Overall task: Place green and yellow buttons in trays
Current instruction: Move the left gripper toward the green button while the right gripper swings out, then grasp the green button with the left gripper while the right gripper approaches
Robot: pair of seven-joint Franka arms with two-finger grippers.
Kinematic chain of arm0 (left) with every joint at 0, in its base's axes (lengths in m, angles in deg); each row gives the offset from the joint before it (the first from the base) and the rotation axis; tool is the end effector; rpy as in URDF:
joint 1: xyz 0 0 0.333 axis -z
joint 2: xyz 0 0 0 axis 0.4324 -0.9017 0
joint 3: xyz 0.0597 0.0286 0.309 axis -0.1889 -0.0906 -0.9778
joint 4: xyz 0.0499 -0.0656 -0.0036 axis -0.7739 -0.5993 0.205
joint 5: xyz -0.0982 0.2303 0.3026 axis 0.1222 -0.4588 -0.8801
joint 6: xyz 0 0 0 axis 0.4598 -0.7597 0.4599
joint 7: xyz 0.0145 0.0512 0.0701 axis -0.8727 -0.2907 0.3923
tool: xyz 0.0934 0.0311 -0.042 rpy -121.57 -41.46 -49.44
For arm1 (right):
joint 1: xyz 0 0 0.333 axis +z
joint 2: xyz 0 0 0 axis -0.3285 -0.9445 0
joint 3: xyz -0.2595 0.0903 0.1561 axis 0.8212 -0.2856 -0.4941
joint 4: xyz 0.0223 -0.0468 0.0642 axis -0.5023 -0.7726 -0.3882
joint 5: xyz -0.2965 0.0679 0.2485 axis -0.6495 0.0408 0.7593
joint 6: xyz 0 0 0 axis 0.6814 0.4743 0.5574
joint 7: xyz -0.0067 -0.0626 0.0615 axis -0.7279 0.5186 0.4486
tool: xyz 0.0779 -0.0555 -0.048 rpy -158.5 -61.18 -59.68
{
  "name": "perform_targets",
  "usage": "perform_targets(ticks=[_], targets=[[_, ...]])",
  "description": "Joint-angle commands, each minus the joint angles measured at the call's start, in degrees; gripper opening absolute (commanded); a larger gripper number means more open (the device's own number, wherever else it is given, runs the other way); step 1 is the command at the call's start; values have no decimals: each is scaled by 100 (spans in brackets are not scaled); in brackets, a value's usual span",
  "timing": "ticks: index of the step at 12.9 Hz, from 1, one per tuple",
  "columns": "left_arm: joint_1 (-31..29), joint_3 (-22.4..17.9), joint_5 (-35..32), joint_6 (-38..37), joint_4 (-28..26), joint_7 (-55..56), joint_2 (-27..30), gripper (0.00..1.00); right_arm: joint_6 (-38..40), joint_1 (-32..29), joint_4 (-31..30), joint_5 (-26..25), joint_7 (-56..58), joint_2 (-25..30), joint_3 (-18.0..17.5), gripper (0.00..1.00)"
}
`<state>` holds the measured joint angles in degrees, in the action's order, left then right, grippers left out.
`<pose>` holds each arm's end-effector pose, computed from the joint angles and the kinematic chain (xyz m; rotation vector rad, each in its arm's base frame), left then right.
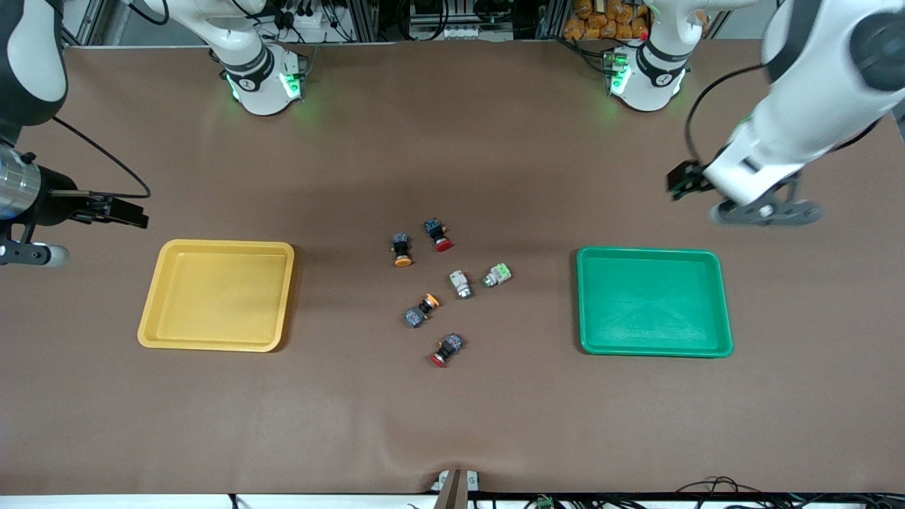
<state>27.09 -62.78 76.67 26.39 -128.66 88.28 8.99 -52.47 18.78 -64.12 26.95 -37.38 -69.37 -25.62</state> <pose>0.5467 -0.1585 0.5222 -3.0909 0.0785 0.1300 0.5891 -0.0035 0.5525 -3.0485 0.3091 0.2832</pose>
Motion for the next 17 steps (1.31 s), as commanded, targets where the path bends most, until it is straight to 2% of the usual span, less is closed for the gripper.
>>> perform_targets(ticks=[1,4,7,10,12,14,16,17], targets=[[-24,300,93,597,-221,491,-382,100,92,-22,51,423,-815,37,-63,100],[45,705,93,1237,-238,1262,-1094,100,75,-48,-1,432,-975,28,-72,100],[581,706,5,2081,-195,2423,-1788,100,-65,4,25,686,-1132,-147,-72,100],[932,688,-126,2978,-151,3233,-2448,100,-355,258,51,811,-1956,-287,-98,100],[1284,662,-651,3444,-11,3987,-2931,100,-776,478,43,810,-2659,-393,-98,100],[1512,662,-1284,3481,498,4560,-3511,100,-962,671,51,828,-3179,-533,-107,100],[1750,653,-1567,3490,832,5052,-3898,100,-1269,856,43,872,-3443,-665,-107,100],[1760,653,-1603,3490,930,5141,-4005,100,-1392,944,43,1072,-3653,-779,-107,100]])
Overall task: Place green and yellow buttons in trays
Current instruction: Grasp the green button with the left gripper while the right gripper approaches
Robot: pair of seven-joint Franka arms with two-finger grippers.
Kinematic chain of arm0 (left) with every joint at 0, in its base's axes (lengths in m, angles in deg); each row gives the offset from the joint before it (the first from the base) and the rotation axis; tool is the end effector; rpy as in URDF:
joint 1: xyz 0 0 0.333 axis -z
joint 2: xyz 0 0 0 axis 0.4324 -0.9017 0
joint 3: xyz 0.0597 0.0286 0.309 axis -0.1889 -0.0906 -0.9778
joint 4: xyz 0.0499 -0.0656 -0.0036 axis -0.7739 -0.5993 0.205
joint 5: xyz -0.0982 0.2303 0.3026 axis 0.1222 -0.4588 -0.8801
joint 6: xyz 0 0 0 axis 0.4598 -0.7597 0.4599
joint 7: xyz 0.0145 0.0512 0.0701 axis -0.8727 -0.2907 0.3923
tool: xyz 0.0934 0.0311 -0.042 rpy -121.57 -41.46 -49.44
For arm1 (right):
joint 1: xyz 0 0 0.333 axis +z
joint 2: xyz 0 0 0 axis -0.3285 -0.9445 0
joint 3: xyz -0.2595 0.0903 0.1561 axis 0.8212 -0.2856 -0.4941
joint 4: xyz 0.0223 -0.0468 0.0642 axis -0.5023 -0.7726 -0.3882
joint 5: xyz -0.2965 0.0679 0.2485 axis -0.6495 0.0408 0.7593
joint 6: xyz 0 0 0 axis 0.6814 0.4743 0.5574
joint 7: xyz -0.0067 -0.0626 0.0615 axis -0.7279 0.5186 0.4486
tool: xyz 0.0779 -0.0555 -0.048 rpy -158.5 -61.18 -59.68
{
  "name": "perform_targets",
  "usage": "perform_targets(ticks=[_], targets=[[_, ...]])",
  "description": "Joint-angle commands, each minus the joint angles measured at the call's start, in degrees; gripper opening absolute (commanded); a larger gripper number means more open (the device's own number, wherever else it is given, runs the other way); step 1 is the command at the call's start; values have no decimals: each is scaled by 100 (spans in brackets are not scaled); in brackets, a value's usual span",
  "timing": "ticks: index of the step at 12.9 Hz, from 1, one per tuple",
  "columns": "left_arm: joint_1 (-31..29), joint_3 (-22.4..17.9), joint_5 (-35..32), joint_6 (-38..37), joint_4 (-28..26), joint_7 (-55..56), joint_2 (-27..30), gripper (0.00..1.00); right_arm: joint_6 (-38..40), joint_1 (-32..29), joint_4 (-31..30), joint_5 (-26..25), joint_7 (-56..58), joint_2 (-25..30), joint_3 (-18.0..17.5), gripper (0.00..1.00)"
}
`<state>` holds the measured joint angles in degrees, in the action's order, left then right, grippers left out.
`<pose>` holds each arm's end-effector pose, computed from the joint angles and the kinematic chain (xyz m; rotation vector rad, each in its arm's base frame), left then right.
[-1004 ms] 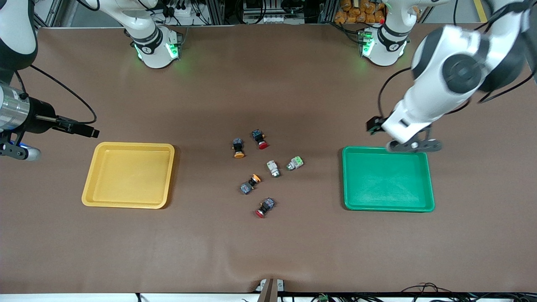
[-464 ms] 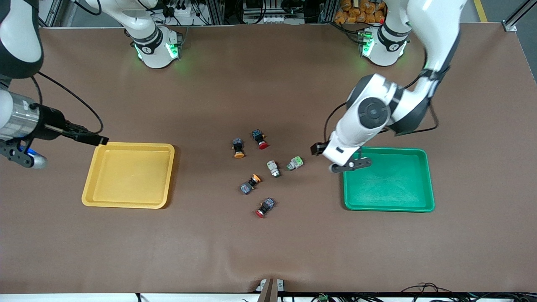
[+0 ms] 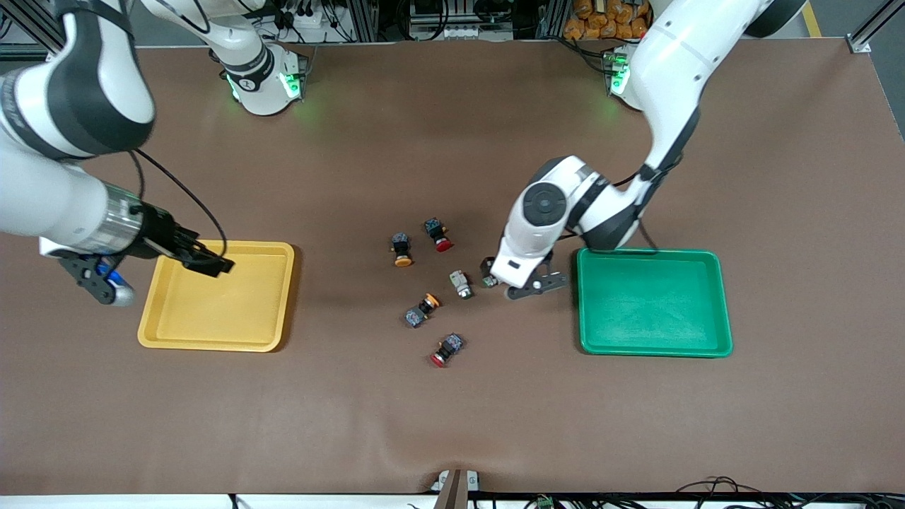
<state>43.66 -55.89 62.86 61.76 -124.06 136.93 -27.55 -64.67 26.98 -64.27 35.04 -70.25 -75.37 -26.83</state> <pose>0.5438 -0.4143 0.2272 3.0640 0.4482 -0.0212 0.6254 0.1096 0.5048 -2.8101 0.9465 0.2395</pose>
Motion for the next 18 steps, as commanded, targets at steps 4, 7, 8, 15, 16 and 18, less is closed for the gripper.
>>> perform_targets(ticks=[4,7,8,15,16,18], targets=[[383,-201,-249,217,532,803,-641,100,-787,608,66,652,-1368,-619,14,100],[551,-369,-249,217,532,1261,-712,100,-1297,977,83,661,-2019,-970,14,100],[560,-369,-249,217,532,1349,-755,100,-1578,1144,118,652,-2265,-1137,14,100],[464,-378,-293,165,532,1201,-660,0,-2590,1707,356,661,-2934,-2122,14,100],[411,-386,-380,34,532,1113,-520,0,-2739,1821,356,652,-2944,-2262,14,100],[105,-352,-513,-729,532,396,-82,0,-3161,1971,347,661,-2953,-2552,5,100]])
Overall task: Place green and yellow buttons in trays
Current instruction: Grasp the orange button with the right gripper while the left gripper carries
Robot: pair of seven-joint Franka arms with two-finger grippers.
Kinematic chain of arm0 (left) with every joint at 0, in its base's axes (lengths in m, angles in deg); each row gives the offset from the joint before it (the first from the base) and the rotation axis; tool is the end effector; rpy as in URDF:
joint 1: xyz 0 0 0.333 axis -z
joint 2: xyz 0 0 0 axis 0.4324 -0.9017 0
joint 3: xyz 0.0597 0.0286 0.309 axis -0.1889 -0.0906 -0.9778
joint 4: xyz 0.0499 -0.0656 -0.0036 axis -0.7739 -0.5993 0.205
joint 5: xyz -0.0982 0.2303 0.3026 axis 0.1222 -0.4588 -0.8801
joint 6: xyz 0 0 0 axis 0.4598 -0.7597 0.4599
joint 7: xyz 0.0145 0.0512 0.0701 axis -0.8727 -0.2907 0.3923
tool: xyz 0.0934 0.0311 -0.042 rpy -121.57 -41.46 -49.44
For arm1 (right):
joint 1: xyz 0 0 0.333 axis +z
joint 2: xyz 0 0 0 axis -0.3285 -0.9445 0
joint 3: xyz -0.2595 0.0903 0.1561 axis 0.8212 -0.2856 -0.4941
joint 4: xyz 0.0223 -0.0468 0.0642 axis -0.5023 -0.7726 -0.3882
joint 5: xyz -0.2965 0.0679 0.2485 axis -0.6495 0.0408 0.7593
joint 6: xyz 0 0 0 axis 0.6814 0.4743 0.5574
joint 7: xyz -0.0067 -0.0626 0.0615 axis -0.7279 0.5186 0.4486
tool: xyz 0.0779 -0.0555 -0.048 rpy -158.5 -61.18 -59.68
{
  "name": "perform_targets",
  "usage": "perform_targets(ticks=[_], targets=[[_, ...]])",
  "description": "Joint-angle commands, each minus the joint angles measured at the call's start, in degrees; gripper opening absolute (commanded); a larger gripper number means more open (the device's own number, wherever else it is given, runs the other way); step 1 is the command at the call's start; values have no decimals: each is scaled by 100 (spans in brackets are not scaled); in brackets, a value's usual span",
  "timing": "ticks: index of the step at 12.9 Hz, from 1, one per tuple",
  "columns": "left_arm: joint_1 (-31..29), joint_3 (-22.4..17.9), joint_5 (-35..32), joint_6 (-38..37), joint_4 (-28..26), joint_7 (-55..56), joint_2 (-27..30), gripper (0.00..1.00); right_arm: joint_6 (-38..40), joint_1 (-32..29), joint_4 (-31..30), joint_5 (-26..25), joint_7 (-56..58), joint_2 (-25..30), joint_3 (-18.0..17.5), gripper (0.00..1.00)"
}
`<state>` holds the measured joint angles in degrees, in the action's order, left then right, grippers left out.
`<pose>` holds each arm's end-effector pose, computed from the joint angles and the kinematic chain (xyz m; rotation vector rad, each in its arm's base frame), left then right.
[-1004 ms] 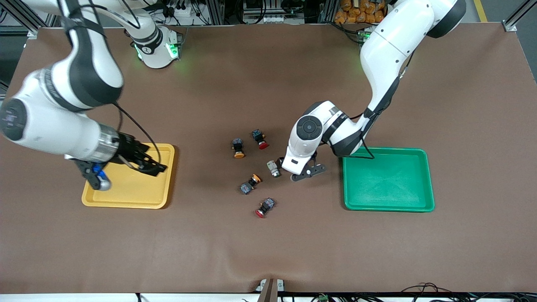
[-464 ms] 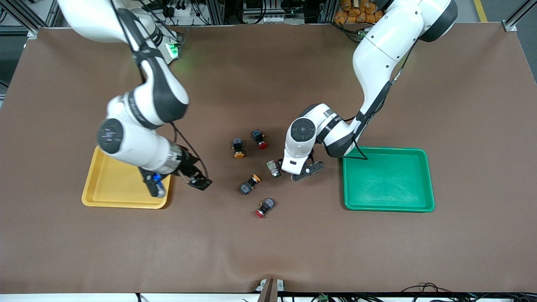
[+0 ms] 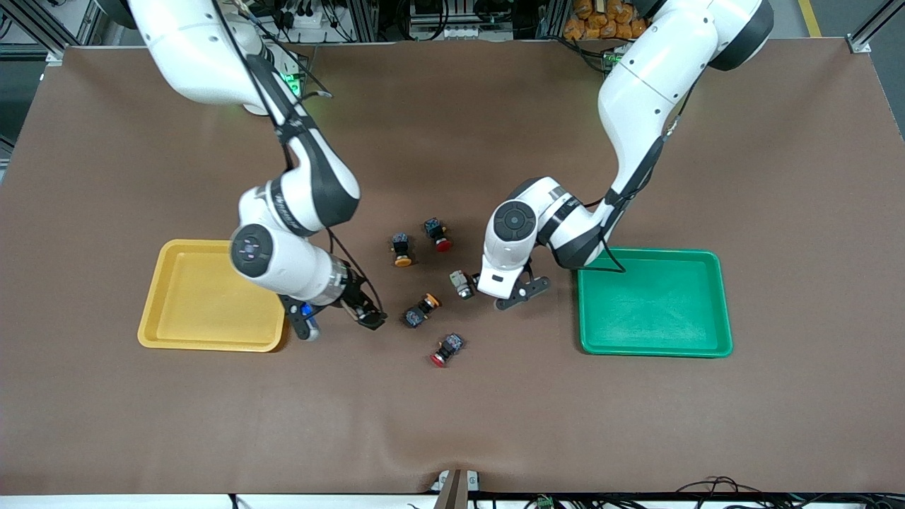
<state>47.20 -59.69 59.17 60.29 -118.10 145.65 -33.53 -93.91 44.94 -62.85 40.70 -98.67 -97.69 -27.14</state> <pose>0.5596 -0.4191 0.1895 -3.0544 -0.6363 -0.0236 0.6412 0.3277 0.2942 -2.5641 1.3616 0.2269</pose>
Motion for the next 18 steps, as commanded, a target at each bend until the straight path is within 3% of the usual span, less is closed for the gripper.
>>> perform_targets(ticks=[1,5,9,10,11,13,14,15,17,18], targets=[[-424,46,-91,-768,-99,-776,746,0,-386,262,206,94,-180,-426,36,100],[-1486,335,199,-1436,-274,-2252,1344,0,-1098,561,223,77,-444,-839,45,100],[-3313,1081,261,-1499,-915,-3430,1706,0,-1389,808,714,15,-585,-1410,62,100],[-3692,1213,252,-1499,-1038,-3782,1706,0,-1389,817,785,-2,-559,-1499,62,81],[-3904,1223,183,-1438,-1161,-4081,1671,0,-1381,817,795,-72,-524,-1508,62,71],[-4378,1215,33,-1132,-1337,-4565,1531,0,-1319,817,777,-676,-532,-1508,54,46],[-4494,1215,15,-878,-1443,-4698,1504,0,-1284,800,751,-784,-497,-1500,53,11],[-4504,1197,-11,-684,-1505,-4734,1460,0,-1136,773,760,-785,-506,-1474,53,0],[-4652,1188,-326,-481,-1540,-4743,1259,0,-252,589,821,-785,-453,-1264,62,0],[-4741,1188,-441,-410,-1540,-4743,1179,13,223,501,952,-793,-401,-1175,45,0]])
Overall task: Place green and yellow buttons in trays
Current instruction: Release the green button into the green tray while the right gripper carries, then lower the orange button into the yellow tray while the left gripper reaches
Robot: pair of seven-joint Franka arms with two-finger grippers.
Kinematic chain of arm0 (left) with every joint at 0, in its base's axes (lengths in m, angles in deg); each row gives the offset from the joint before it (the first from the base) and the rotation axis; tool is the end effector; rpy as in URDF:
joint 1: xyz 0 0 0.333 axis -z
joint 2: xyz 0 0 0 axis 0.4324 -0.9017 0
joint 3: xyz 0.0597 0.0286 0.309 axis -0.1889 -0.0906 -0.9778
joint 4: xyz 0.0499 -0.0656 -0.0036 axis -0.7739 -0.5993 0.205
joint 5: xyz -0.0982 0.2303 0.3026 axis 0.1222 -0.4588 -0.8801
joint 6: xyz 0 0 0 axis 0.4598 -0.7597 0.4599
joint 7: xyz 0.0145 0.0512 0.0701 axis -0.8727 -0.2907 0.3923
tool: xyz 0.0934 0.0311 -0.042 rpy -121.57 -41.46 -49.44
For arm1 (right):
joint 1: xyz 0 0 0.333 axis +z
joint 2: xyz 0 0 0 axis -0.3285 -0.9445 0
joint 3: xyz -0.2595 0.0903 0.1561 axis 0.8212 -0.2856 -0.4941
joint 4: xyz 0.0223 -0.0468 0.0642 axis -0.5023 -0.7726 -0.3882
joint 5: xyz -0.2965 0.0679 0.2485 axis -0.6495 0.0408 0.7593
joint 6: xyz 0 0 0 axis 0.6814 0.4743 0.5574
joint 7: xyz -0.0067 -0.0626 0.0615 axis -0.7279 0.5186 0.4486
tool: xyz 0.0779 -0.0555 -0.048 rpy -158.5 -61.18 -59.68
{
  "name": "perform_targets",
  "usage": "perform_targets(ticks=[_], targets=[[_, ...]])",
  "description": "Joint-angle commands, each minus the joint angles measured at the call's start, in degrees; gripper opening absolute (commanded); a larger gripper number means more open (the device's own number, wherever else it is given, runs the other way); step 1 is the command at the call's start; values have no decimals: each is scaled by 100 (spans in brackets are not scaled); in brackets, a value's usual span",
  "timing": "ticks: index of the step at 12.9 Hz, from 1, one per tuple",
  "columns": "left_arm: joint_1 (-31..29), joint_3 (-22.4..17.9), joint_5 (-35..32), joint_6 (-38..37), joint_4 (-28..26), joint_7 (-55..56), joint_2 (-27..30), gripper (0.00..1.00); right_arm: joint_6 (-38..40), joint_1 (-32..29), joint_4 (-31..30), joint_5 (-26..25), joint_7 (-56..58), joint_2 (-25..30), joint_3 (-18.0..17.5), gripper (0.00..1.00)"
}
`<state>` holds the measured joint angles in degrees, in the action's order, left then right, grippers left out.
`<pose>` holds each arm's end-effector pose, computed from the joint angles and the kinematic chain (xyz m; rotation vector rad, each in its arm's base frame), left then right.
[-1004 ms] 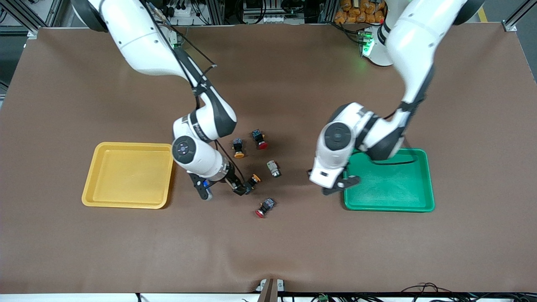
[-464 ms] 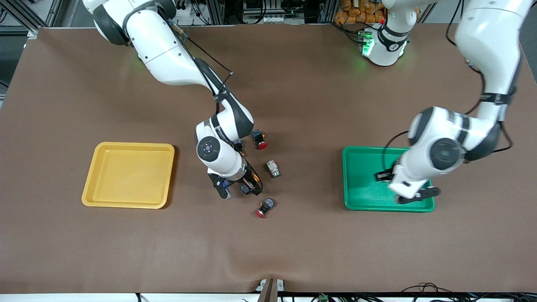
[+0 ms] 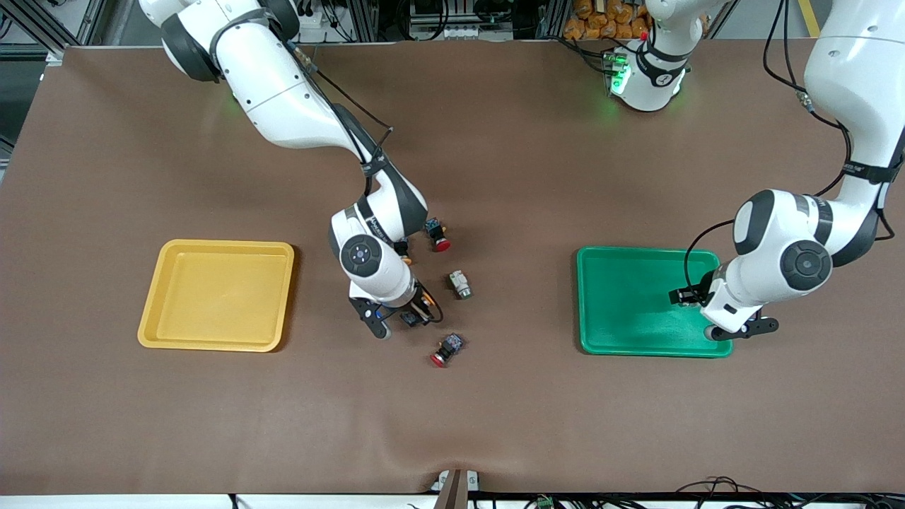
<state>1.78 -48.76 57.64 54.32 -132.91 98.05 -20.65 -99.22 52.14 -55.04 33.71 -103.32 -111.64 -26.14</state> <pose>0.6345 -0.0272 0.2459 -3.0898 -0.2202 0.1508 0.6223 0.4035 0.1854 -2.7158 1.2925 0.1267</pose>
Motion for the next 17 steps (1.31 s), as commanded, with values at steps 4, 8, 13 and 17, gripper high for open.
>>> perform_targets(ticks=[4,8,13,17], targets=[[-201,122,-306,144,-7,96,56,100,2541,-930,867,-32,1148,622,-73,0],[-183,411,-289,-478,317,87,487,100,3070,-1896,-158,-6,3371,1721,-65,0],[448,596,-219,-1439,1092,358,470,100,3000,-2987,-1522,-23,5941,2418,-12,0],[1642,579,-227,-1403,1564,2289,-72,100,2142,-3629,-2436,-111,7111,2435,-3,0]])
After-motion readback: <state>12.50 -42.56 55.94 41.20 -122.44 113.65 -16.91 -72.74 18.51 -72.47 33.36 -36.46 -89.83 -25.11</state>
